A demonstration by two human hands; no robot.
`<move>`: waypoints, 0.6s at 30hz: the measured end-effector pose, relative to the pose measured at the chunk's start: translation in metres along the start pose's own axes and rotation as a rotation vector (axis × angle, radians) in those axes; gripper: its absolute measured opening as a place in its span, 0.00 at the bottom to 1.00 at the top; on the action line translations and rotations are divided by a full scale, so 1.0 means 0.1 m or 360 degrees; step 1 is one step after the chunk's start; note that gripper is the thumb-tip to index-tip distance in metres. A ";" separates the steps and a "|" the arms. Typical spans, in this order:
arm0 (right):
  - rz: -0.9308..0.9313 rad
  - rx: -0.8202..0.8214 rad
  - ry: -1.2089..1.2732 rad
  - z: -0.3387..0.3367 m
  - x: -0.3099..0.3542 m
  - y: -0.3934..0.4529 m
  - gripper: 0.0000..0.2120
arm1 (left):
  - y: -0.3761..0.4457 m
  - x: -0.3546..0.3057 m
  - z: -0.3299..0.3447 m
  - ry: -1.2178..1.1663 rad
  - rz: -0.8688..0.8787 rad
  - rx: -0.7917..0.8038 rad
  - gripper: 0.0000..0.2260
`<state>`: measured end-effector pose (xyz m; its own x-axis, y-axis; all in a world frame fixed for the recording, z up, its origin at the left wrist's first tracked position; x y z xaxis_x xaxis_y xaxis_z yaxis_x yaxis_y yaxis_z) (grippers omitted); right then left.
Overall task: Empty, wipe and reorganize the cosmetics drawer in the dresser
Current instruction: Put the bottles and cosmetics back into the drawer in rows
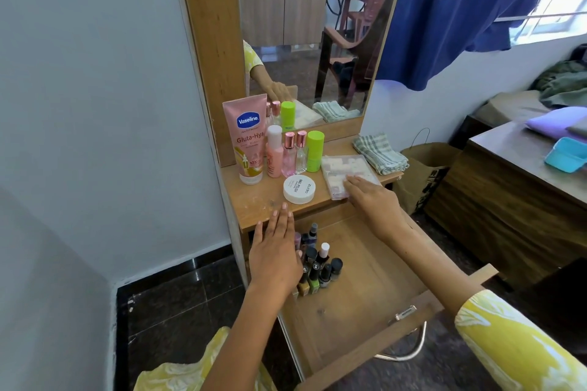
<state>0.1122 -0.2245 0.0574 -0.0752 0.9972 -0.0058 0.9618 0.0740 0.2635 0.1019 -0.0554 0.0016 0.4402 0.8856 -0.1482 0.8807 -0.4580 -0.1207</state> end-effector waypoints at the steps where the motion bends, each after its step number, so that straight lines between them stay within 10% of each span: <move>1: -0.0067 -0.0122 -0.0014 -0.12 0.03 -0.05 0.19 | 0.00 0.00 0.00 0.0003 0.0001 0.0002 0.31; 9: -0.0150 -0.0597 0.0005 -0.70 -0.03 -0.80 0.15 | 0.01 0.00 0.01 0.0035 0.0002 0.0013 0.31; 18: -0.0097 0.0050 -0.0003 0.05 -0.23 -0.83 0.16 | 0.01 -0.01 -0.01 0.0006 0.0005 0.0047 0.30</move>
<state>0.0350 -0.2536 0.0307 -0.1334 0.9908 -0.0227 0.9633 0.1350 0.2319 0.1022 -0.0566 0.0026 0.4436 0.8845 -0.1447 0.8738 -0.4627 -0.1494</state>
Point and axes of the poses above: each hand's wrist, its own y-axis towards the middle knuckle, its own z-axis out of the palm, x = y × z, the point moved 10 cm from there along y, towards the middle knuckle, and after that the axes turned 4 degrees about x, right-handed, at the moved point
